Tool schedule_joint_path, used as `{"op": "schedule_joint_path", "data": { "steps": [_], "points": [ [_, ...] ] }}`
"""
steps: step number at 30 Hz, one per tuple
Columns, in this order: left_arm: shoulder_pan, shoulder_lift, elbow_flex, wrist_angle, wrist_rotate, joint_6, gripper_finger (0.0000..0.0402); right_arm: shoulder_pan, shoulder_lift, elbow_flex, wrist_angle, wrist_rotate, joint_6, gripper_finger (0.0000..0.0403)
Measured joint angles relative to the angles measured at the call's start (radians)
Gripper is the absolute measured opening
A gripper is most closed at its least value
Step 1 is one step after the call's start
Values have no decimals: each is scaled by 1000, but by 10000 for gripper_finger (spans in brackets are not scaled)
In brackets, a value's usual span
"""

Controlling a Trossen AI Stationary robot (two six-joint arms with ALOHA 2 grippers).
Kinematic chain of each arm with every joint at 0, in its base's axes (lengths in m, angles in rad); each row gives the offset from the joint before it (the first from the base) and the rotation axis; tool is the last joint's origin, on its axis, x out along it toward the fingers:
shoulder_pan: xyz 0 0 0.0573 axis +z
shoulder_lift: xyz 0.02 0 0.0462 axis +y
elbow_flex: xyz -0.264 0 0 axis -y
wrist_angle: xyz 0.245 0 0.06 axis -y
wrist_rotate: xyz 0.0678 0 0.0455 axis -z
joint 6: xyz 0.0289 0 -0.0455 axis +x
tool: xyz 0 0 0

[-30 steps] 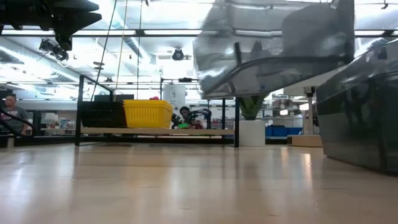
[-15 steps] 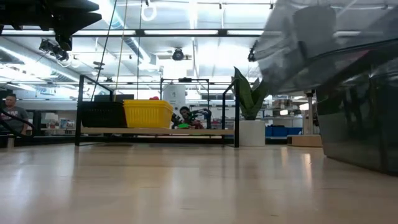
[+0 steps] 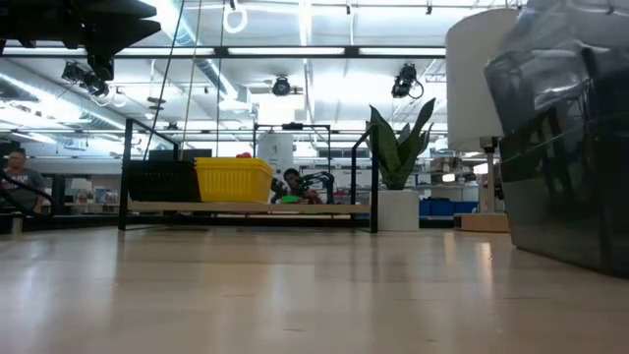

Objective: Stack baskets on shelf by color
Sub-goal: Stack the left black bin on top of the right black bin

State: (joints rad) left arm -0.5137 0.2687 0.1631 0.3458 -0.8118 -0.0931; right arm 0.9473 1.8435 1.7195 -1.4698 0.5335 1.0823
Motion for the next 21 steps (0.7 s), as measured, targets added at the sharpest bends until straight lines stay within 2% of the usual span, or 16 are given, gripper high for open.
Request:
{"op": "schedule_joint_path", "data": {
  "steps": [9,21],
  "points": [
    [0,0,0,-7,-34,0,117,35,0,0,3,-2,102,3],
    [0,0,0,-8,-34,-1,117,3,4,-52,78,0,61,5]
  ]
}}
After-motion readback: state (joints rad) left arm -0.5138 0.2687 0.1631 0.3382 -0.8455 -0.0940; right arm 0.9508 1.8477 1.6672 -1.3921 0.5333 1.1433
